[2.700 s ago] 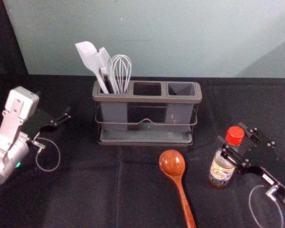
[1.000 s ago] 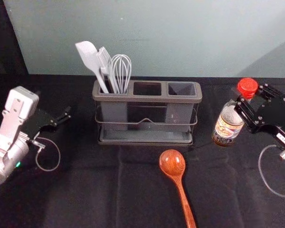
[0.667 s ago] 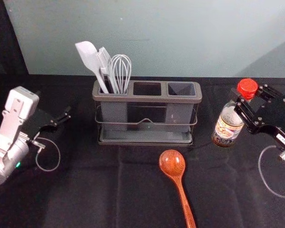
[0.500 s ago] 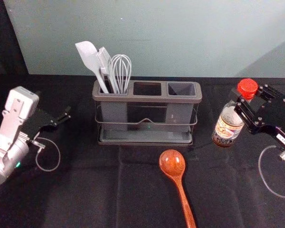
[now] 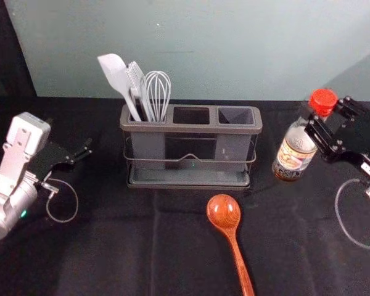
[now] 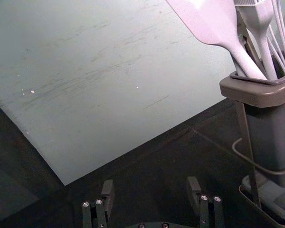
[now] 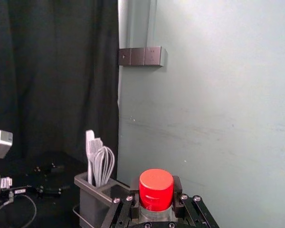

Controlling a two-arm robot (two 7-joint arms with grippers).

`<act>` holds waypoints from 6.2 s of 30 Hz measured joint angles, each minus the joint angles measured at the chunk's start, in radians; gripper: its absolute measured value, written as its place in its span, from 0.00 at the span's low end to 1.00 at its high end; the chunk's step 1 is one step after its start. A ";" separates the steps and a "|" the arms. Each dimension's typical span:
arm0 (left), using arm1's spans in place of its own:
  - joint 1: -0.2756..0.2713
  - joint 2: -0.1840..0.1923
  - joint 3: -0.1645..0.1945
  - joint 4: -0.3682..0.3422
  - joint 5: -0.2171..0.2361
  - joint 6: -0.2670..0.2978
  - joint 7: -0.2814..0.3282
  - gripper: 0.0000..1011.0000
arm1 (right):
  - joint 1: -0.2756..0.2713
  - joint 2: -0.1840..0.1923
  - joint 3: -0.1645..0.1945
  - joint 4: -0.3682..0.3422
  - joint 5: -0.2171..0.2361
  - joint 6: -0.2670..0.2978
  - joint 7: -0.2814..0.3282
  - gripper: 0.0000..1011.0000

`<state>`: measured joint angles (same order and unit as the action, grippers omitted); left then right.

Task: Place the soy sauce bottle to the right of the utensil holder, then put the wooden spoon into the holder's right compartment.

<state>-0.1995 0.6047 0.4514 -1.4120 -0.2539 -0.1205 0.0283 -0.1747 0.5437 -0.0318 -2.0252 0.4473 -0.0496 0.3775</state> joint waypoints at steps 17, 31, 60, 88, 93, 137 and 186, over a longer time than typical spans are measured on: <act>0.000 0.000 0.000 0.000 0.000 0.000 0.000 0.99 | 0.101 0.009 -0.025 0.021 0.024 0.094 -0.031 0.38; 0.000 0.000 0.000 0.000 0.000 0.000 0.000 0.99 | 0.242 0.010 -0.082 0.155 0.028 0.136 -0.029 0.38; 0.000 0.000 0.000 0.000 0.000 0.000 0.000 0.99 | 0.346 -0.072 -0.168 0.389 -0.015 0.047 -0.008 0.38; 0.000 0.000 0.000 0.000 0.000 0.000 0.000 0.99 | 0.357 -0.123 -0.185 0.511 -0.080 -0.016 -0.006 0.38; 0.000 0.000 0.000 0.000 0.000 0.000 0.000 0.99 | 0.358 -0.131 -0.180 0.527 -0.086 -0.030 -0.001 0.38; 0.000 0.000 0.000 0.000 0.000 0.000 0.000 0.99 | 0.360 -0.164 -0.181 0.587 -0.103 -0.077 0.021 0.38; 0.000 0.000 0.000 0.000 0.000 0.000 0.000 0.99 | 0.077 -0.004 -0.071 0.055 -0.108 0.153 -0.003 0.99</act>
<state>-0.1995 0.6047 0.4514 -1.4120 -0.2539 -0.1205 0.0283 -0.0975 0.5400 -0.1026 -1.9703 0.3393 0.1031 0.3745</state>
